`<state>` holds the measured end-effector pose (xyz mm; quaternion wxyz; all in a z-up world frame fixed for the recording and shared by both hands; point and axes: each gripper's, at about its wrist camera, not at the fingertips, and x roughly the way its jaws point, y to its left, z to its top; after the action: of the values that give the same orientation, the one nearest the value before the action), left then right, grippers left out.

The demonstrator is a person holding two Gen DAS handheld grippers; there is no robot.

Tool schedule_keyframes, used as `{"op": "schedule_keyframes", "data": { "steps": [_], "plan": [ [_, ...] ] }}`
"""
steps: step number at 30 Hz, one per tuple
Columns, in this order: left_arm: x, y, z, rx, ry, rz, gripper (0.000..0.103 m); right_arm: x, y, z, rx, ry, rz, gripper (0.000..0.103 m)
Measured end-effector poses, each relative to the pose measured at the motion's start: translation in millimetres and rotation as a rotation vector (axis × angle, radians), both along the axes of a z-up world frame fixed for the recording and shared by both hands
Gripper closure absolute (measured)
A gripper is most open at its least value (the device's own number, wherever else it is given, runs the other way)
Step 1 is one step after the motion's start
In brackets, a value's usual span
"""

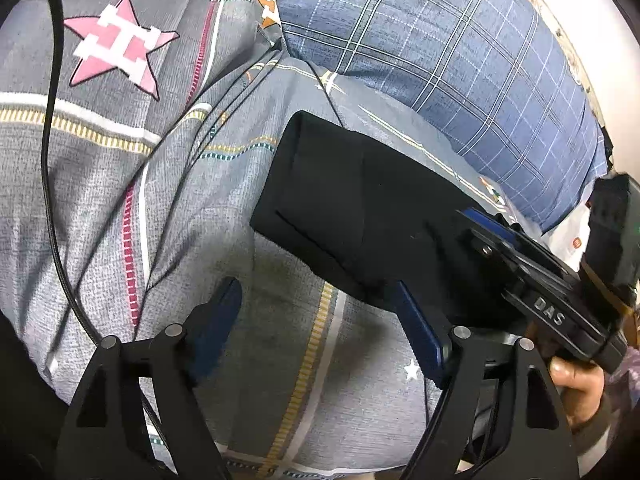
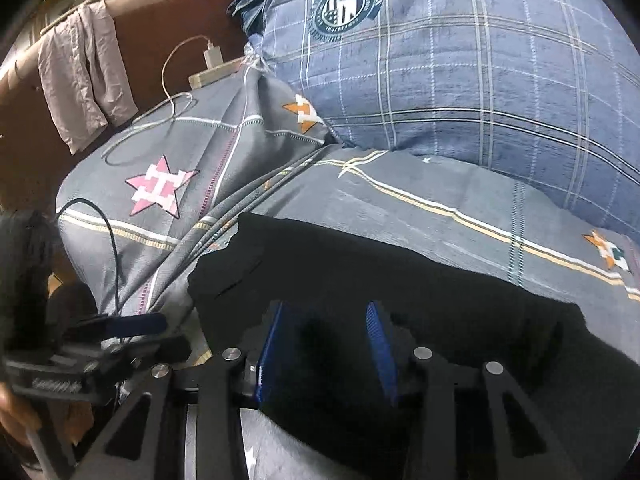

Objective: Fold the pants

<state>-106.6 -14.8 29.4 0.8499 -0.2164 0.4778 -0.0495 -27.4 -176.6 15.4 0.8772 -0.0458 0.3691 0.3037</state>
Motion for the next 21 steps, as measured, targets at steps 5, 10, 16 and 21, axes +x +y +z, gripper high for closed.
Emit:
{"op": "schedule_keyframes", "data": {
  "steps": [5, 10, 16, 21],
  "plan": [
    [5, -6, -6, 0.003, 0.024, -0.013, 0.024, 11, 10, 3, -0.02, -0.011, 0.022, 0.06],
    [13, -10, -7, 0.007, 0.021, -0.012, 0.024, 22, 14, 5, -0.022, -0.012, 0.026, 0.059],
    [22, -12, -9, 0.023, 0.023, 0.011, 0.023, 36, 23, 4, -0.025, -0.009, 0.067, 0.058],
    [25, -16, -9, 0.018, 0.029, 0.027, 0.017, 50, 45, -2, -0.111, -0.024, 0.188, 0.058]
  ]
}}
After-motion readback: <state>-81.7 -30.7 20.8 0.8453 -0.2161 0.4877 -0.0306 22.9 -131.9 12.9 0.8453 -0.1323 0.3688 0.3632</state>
